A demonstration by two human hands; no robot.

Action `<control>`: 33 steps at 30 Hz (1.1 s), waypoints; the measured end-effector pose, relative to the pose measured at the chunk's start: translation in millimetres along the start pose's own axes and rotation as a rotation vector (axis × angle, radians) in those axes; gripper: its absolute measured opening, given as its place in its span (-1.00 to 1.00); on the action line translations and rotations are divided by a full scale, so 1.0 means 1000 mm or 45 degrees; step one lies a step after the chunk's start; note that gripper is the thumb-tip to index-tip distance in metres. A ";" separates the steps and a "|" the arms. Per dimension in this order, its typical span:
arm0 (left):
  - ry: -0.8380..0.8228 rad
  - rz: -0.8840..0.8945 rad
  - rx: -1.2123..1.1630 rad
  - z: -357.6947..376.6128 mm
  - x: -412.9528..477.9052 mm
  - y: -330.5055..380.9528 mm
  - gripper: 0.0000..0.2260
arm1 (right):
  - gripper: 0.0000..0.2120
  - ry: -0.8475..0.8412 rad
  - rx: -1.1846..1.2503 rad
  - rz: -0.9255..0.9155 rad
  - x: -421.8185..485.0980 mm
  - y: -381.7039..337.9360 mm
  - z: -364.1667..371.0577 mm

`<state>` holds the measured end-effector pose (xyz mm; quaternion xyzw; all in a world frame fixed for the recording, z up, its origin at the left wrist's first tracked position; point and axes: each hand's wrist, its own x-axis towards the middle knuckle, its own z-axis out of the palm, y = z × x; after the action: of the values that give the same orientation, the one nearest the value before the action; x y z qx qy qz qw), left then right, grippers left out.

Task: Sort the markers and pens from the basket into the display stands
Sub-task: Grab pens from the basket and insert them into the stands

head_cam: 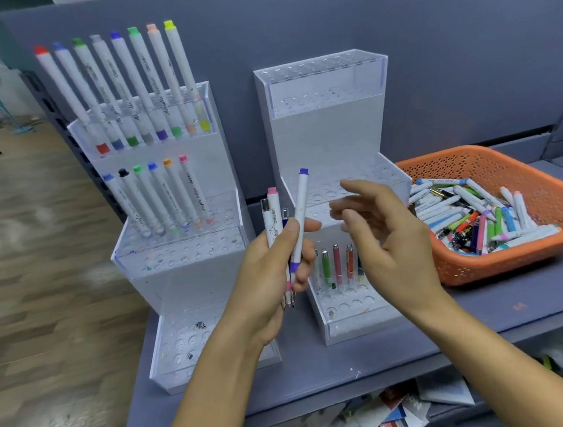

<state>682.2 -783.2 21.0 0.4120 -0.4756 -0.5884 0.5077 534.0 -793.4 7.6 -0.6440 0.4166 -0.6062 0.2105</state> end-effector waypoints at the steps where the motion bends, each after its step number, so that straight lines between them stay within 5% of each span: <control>1: 0.007 0.018 0.022 -0.002 -0.001 0.002 -0.74 | -0.70 -0.071 0.126 0.054 0.003 -0.010 0.007; 9: 0.149 0.096 0.053 -0.028 -0.011 0.023 -0.76 | -0.61 -0.287 0.471 0.149 0.035 -0.043 0.052; 15: 0.368 0.096 -0.135 -0.053 -0.016 0.038 -0.72 | -0.66 -0.122 0.625 0.053 0.082 -0.064 0.072; 22: 0.549 0.065 -0.128 -0.070 -0.023 0.047 -0.74 | -0.68 -0.080 0.094 -0.400 0.113 -0.050 0.107; 28: 0.466 0.020 -0.334 -0.078 -0.024 0.049 -0.91 | -0.69 -0.223 -0.147 -0.458 0.108 -0.029 0.125; 33: 0.386 0.107 -0.196 -0.080 -0.021 0.046 -0.82 | -0.71 -0.266 -0.418 -0.574 0.102 -0.020 0.132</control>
<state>772.3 -775.1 49.7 0.4357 -0.3639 -0.5325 0.6278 657.0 -894.0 61.3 -0.8046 0.3315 -0.4927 0.0055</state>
